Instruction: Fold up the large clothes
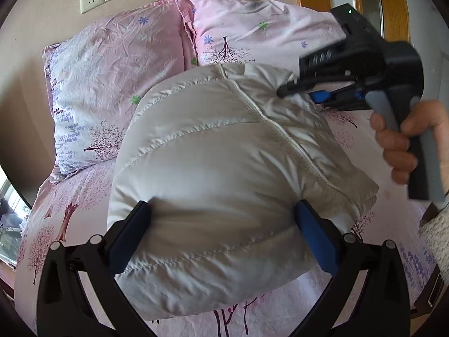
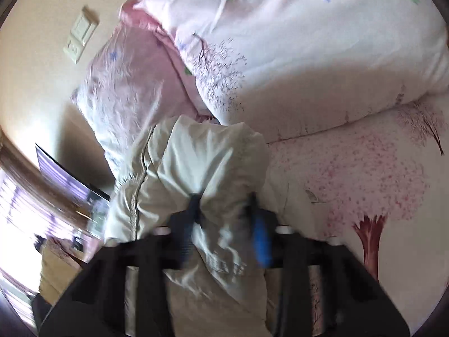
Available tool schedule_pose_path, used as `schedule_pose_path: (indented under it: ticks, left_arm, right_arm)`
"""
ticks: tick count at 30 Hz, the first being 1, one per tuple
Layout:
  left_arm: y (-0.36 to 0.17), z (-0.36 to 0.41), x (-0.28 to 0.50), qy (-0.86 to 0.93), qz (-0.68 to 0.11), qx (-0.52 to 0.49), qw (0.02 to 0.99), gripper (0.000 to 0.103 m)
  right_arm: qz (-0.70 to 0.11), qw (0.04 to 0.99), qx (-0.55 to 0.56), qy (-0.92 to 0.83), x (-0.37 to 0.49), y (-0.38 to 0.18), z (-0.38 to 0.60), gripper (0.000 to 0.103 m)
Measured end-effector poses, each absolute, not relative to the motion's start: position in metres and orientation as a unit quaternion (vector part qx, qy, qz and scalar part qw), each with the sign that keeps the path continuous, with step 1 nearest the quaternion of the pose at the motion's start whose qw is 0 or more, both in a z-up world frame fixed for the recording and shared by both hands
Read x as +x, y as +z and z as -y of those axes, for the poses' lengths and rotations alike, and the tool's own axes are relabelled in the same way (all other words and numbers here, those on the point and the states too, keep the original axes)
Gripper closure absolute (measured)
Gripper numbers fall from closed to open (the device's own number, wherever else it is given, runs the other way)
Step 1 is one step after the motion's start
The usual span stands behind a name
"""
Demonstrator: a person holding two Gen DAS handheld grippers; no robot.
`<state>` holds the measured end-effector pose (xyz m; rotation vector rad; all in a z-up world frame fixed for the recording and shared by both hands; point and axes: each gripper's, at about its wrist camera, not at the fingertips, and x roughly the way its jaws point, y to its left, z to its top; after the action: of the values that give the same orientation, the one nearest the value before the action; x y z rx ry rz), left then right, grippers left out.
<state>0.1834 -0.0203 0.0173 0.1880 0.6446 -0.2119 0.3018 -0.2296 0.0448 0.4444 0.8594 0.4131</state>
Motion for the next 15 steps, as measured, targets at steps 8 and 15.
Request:
schedule_pose_path:
  ticks: [8,15]
  left_arm:
    - [0.041,0.014,0.177,-0.091,-0.286,0.085,0.950,0.002]
    - [0.039,0.004,0.182,-0.082,-0.296,0.076,0.949,0.002]
  right_arm:
    - [-0.443,0.865,0.200,0.123,0.323,0.034,0.238,0.091]
    - [-0.500,0.838,0.197,0.097,0.344,0.011,0.233,0.090]
